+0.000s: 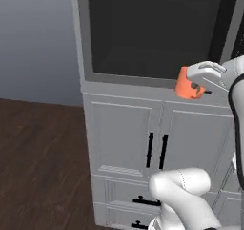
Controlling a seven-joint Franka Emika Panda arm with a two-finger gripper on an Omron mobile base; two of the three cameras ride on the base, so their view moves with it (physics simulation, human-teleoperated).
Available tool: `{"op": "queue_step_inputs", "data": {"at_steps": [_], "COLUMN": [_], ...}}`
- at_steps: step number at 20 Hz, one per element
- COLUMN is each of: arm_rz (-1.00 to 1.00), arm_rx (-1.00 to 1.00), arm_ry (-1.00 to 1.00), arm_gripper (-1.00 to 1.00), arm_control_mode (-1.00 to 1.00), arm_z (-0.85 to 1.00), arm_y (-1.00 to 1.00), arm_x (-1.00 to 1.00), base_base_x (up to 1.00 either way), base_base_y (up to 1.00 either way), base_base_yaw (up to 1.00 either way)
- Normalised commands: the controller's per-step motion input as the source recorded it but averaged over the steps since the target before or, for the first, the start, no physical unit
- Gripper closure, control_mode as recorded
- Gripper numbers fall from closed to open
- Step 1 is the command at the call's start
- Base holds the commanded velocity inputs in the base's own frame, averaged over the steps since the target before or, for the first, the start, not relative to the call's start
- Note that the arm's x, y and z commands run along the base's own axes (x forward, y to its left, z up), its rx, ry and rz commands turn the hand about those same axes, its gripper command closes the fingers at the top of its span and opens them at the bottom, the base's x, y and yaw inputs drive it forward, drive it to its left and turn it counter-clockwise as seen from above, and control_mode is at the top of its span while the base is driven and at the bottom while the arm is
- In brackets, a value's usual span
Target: Gather all objects into one cabinet and sort the glasses and bowls to opposite sides.
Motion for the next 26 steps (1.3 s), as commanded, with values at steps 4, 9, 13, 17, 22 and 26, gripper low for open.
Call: {"op": "queue_step_inputs", "data": {"at_steps": [4, 9, 13, 17, 22, 26], "arm_rz": [0.00, 0.00, 0.00, 0.00, 0.00, 0.00], "arm_rx": [0.00, 0.00, 0.00, 0.00, 0.00, 0.00], "arm_ry": [0.00, 0.00, 0.00, 0.00, 0.00, 0.00], "arm_gripper": [1.00, 1.00, 1.00, 1.00, 1.00, 1.00], "arm_control_mode": [1.00, 1.00, 1.00, 1.00, 1.00, 1.00], "arm_z": [0.00, 0.00, 0.00, 0.00, 0.00, 0.00], "arm_y": [0.00, 0.00, 0.00, 0.00, 0.00, 0.00], "arm_x": [0.00, 0.00, 0.00, 0.00, 0.00, 0.00], "base_base_x": [0.00, 0.07, 0.07, 0.07, 0.06, 0.06], "base_base_y": [0.73, 0.55, 0.50, 0.48, 0.48, 0.54], "base_base_yaw": [0.61, 0.65, 0.65, 0.65, 0.67, 0.67]}}
